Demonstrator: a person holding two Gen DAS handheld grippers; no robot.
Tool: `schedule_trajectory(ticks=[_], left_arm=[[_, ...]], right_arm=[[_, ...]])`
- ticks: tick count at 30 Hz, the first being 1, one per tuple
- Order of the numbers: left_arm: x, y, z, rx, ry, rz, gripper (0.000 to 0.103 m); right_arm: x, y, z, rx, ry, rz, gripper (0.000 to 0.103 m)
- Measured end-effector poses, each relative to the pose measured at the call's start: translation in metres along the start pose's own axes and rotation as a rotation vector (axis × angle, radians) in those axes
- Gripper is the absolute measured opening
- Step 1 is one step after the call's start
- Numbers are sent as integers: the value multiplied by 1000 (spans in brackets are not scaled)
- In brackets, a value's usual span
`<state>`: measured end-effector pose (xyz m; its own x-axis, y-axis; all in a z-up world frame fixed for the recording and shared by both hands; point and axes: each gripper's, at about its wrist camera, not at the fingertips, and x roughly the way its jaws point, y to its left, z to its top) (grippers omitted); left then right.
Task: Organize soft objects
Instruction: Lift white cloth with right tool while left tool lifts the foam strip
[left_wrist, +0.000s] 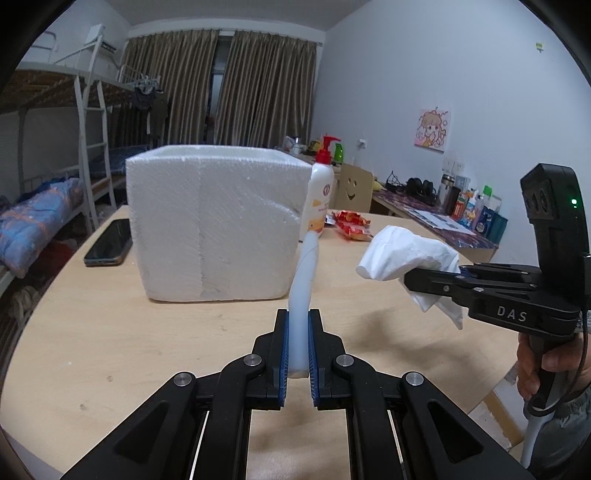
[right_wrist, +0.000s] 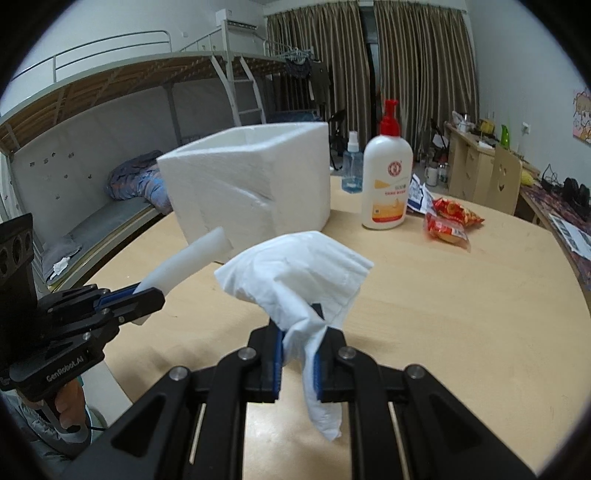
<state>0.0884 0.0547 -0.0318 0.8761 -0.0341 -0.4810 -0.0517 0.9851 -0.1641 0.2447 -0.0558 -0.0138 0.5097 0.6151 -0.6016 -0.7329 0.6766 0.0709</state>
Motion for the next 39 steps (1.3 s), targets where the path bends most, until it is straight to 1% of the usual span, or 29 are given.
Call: schedule_trajectory(ticks=[8, 12, 17, 20, 25, 31, 39], left_arm=[[-27, -10, 0, 13, -49, 28, 10], [-42, -19, 2, 34, -78, 38, 10], [-56, -23, 3, 38, -105, 53, 10], [-64, -25, 2, 45, -121, 65, 10], [-72, -26, 1, 51, -117, 78, 10], [-84, -28, 0, 59, -134, 92, 10], [-110, -35, 1, 81, -189, 102, 10]], right_arm=[[-25, 8, -3, -5, -66, -5, 16], [-39, 14, -2, -23, -104, -5, 16], [-54, 22, -2, -41, -154, 10, 16], [-60, 25, -3, -49, -173, 11, 16], [-67, 31, -6, -59, -189, 8, 16], [-81, 37, -8, -76, -223, 13, 16], [-95, 48, -11, -86, -264, 19, 16]])
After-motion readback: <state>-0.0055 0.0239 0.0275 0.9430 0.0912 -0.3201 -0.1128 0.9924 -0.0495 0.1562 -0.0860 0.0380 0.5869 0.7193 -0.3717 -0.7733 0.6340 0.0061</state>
